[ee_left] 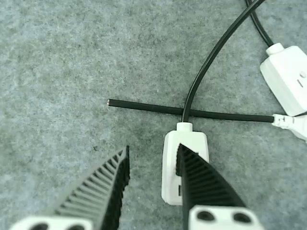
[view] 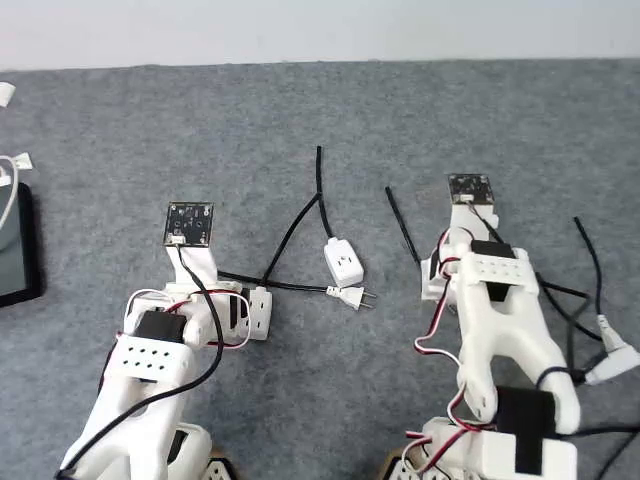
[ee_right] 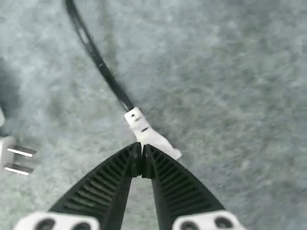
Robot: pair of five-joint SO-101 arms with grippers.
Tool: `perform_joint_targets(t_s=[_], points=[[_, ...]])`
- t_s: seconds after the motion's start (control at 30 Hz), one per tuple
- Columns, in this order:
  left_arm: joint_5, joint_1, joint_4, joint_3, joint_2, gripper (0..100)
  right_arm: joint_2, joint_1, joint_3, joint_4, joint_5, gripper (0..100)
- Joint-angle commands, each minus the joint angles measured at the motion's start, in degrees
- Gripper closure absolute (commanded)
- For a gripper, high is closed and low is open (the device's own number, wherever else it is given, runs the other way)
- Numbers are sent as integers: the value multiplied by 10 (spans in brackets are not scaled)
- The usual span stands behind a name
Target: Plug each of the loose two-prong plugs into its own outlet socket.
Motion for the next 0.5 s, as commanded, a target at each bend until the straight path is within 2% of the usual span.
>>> perform_joint_targets(t_s=[0.0, 0.27, 0.47], points=[[2, -4, -2, -11, -6, 852, -33, 5, -28, 5, 24, 990], [1, -4, -2, -9, -6, 849, -38, 0, -31, -26, 99, 981], [1, -4, -3, -9, -4, 848, -18, -56, -34, -11, 169, 880]])
